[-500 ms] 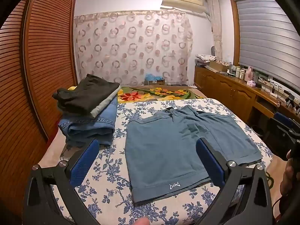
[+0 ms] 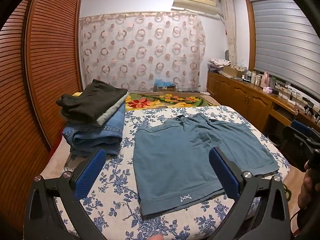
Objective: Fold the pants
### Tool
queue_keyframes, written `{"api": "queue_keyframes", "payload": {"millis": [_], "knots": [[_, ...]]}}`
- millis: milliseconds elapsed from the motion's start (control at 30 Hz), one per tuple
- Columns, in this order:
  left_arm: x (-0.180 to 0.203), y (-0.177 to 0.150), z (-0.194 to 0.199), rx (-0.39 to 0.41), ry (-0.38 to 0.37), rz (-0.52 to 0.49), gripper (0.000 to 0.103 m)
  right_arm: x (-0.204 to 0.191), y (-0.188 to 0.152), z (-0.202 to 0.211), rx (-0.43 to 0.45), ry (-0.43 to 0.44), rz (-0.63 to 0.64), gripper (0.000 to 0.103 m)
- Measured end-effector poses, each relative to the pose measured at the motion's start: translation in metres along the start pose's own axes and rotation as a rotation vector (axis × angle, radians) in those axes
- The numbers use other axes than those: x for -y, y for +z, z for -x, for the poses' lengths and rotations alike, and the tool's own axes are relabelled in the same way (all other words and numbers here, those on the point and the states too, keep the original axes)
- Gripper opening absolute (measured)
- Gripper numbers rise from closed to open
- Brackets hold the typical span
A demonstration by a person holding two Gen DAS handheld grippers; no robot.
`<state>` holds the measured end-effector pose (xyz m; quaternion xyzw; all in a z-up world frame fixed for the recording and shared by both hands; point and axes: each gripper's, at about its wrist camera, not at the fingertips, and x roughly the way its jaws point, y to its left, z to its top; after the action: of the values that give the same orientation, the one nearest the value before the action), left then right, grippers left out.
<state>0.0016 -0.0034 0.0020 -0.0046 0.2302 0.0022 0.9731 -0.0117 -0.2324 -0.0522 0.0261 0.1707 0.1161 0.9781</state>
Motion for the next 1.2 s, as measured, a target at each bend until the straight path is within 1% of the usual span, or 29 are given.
{"api": "queue_keyframes", "payload": {"millis": [1200], "knots": [[0.0007,-0.0002,0.002,0.008,-0.003,0.005,0.103,-0.0026,-0.0005,-0.0014,0.003,-0.003,-0.001,0.103]]}}
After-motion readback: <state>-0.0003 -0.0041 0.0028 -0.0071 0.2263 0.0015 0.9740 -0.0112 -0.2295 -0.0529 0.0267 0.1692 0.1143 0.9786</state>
